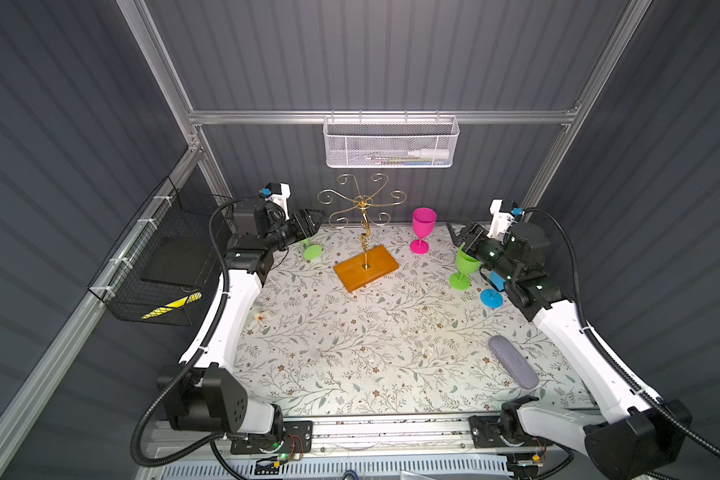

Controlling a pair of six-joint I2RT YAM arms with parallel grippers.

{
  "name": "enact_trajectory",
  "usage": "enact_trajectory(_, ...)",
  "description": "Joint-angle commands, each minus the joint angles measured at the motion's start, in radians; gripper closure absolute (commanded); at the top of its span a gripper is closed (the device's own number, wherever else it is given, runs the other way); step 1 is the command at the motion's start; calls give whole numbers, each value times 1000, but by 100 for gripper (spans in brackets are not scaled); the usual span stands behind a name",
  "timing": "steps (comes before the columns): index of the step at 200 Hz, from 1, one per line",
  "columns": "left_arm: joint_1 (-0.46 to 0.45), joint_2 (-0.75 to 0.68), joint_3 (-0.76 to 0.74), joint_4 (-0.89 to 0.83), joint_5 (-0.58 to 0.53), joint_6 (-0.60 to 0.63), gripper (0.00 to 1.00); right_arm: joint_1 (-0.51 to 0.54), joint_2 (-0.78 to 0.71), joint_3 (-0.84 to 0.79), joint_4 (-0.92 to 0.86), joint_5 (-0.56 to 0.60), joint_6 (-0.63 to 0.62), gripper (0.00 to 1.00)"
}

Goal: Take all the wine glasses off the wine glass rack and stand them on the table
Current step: 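Lower the green glass from the rack with left gripper while right releases rack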

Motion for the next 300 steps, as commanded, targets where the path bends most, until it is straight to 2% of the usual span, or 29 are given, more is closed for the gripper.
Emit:
enact_trajectory(1,6,-8,-30,-116,-175,70,36,-17,-33,-26,-97,42,-111,27)
enact_trajectory(10,10,18,-19,-190,-209,73,36,-21,-69,-35,-123,56,-133,26)
enact_trajectory(41,22,176,33,-312,-177,73,35,-59,-113,-73,-176,31,-153,25)
enact_trajectory(83,22,368,148,-311,-195,78,36,-86,-145,-135,-179,-27,-137,24)
enact_trajectory(112,22,454,224,-337,-319,100,37,-95,-154,-163,-172,-54,-130,23)
enact_trajectory(153,20,535,318,-384,-421,116,36,-104,-132,-173,-151,-104,-122,22)
enact_trajectory(168,20,559,349,-410,-467,138,36,-105,-119,-171,-140,-121,-118,22)
enact_trajectory(179,22,575,376,-444,-549,165,35,-106,-109,-172,-132,-121,-113,22)
enact_trajectory(188,24,593,393,-476,-622,183,34,-106,-102,-174,-121,-174,-110,22)
enact_trajectory(219,50,632,414,-546,-774,212,32,-106,-76,-183,-85,-232,-84,22)
enact_trajectory(245,102,620,380,-570,-816,196,30,-106,-57,-192,-56,-279,-67,21)
enact_trajectory(300,189,522,237,-530,-822,184,23,-105,-45,-221,-21,-322,-62,20)
